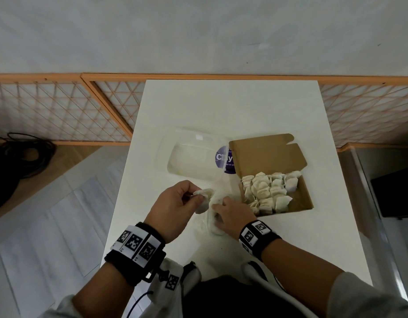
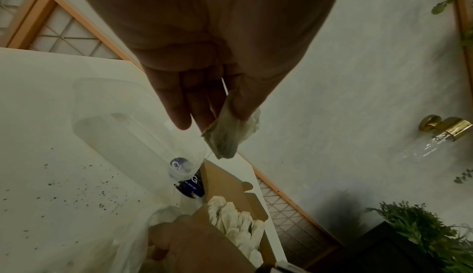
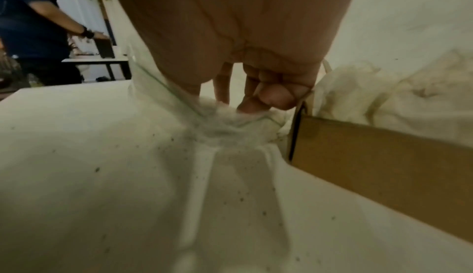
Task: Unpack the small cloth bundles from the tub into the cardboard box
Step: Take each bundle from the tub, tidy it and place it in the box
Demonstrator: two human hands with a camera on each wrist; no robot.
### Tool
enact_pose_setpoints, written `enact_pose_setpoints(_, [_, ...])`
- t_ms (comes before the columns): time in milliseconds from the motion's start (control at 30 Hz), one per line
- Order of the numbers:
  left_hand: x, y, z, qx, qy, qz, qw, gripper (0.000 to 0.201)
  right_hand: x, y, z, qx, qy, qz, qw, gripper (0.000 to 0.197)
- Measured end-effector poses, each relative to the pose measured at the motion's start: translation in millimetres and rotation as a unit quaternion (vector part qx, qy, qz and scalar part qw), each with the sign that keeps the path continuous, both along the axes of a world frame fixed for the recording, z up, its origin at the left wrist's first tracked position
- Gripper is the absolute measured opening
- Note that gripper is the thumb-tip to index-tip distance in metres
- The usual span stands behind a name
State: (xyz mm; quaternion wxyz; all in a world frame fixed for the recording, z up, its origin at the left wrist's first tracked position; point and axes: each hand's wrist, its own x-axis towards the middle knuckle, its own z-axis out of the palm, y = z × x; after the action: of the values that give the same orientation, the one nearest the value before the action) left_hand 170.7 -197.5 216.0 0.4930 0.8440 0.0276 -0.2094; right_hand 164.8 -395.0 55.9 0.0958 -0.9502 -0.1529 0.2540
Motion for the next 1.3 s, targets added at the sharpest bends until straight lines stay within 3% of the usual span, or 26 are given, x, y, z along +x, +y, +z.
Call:
enact_pose_setpoints(167, [-6,4,-1,0.004,0.000,0.003,1.000,0.009,1,3,-4,0.007,0.001,-0.009,1.000,0.030])
enact_pose_setpoints(367, [-6,7,-1,0.009,-0.008,0.010,1.000,0.009,4,-9,15,0.111,0.009,-0.113,0.987,0.023])
enact_pose_setpoints(533, [-7,6,-1,0.013,-0.006,-0.002,1.000,0.009,1,-7,22,0.093,0.003,-0.055,0.994,0.015])
enact_pose_setpoints(800, [-13,13,1,0.019,-0.002,0.006,1.000,0.010,-2,-8,46,0.192,-0.006,-0.141,0.971,0.013])
enact_pose_setpoints(933, [-15,12,0,0.020,0.007,0.009,1.000,0.009,1,-7,33,0.153,-0.003,-0.074,0.985,0.013])
enact_pose_setpoints(1100, [-21,12,-1,0.017,0.022,-0.005,1.000,0.009,0,11,-9,0.022,-0.007,0.038,0.999,0.024])
enact_pose_setpoints(1300, [-25,18,1,0.016,0.029,0.000,0.999,0.010,2,15,-7,0.018,-0.018,0.001,1.000,0.021])
